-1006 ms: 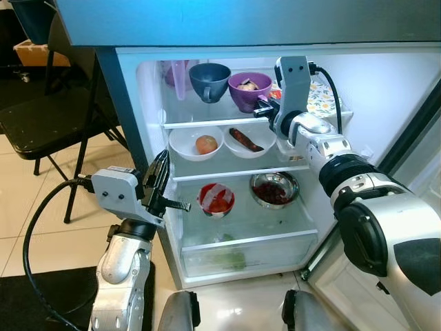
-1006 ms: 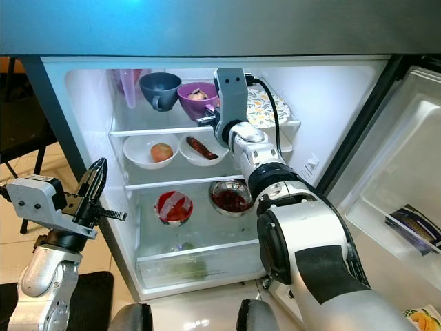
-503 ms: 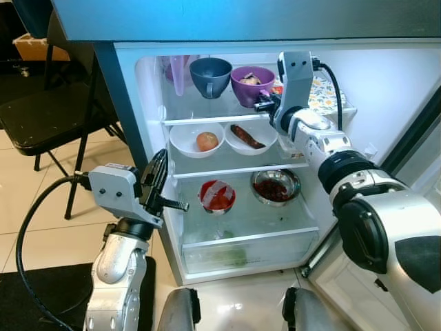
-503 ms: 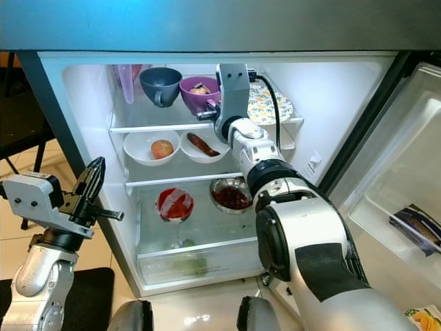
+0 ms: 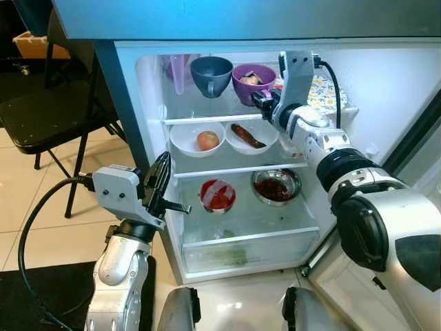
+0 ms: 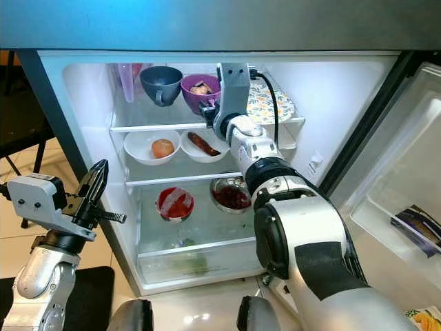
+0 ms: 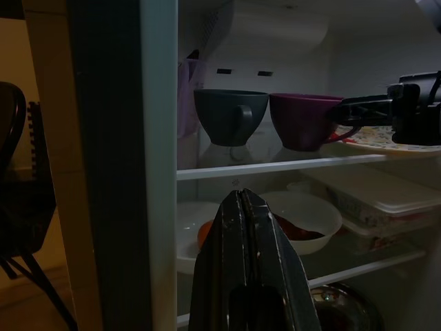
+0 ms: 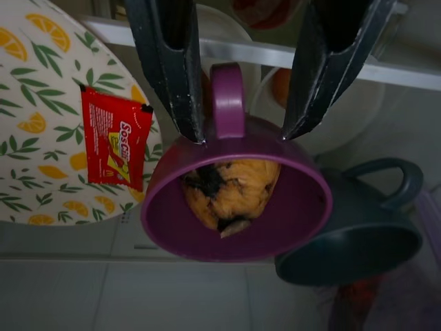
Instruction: Restocking fridge
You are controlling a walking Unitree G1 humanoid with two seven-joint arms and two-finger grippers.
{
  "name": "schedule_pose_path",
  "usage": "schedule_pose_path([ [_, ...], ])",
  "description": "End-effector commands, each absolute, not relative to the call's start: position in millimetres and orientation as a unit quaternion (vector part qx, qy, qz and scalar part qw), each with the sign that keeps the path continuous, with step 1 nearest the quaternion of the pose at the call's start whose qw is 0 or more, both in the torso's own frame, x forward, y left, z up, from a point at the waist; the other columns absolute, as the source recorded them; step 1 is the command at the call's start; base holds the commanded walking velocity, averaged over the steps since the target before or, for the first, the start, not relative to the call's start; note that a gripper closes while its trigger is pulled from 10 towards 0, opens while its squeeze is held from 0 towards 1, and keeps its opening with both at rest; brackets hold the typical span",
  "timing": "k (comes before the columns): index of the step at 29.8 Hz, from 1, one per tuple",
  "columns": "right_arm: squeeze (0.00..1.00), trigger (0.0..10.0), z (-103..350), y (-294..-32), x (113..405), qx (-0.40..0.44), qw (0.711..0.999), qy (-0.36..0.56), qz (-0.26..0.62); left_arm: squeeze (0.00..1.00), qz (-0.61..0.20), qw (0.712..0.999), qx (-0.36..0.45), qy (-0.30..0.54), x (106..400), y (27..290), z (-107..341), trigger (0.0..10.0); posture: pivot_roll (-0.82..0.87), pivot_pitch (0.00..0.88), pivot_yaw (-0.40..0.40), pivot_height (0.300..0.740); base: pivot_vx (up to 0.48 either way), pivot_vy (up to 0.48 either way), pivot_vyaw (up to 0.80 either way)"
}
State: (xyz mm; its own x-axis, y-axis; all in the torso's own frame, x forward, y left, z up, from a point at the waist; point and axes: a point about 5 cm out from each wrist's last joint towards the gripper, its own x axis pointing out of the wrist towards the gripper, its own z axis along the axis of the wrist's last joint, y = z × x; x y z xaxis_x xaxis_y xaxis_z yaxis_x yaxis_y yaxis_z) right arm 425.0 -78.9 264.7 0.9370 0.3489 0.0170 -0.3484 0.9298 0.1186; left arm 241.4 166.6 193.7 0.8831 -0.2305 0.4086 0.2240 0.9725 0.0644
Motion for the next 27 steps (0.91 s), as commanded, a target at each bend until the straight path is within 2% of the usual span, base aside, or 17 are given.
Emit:
schedule_pose_path([
  [1, 0.0, 10.0, 278, -81, 426, 0.071, 0.981, -0.021, 0.181, 0.0, -0.123, 0.97, 0.005, -0.209, 243, 164, 193, 10.0, 0.23, 0.08, -0.082, 0.575, 0.0, 0.0, 0.0],
  [16, 0.0, 10.0, 267, -89, 419, 0.041, 0.946, -0.017, 0.32, 0.0, -0.136, 0.969, 0.002, -0.207, 255, 159, 190, 10.0, 0.19, 0.028, -0.051, 0.575, 0.0, 0.0, 0.0],
  [18, 0.0, 10.0, 262, -97, 416, 0.028, 0.934, -0.017, 0.356, 0.0, -0.14, 0.967, 0.0, -0.21, 257, 158, 191, 10.0, 0.18, 0.013, -0.044, 0.575, 0.0, 0.0, 0.0],
  [27, 0.0, 10.0, 255, -116, 412, 0.022, 0.921, -0.022, 0.388, 0.0, -0.147, 0.966, -0.002, -0.213, 262, 155, 190, 10.0, 0.17, 0.0, -0.036, 0.575, 0.0, 0.0, 0.0],
])
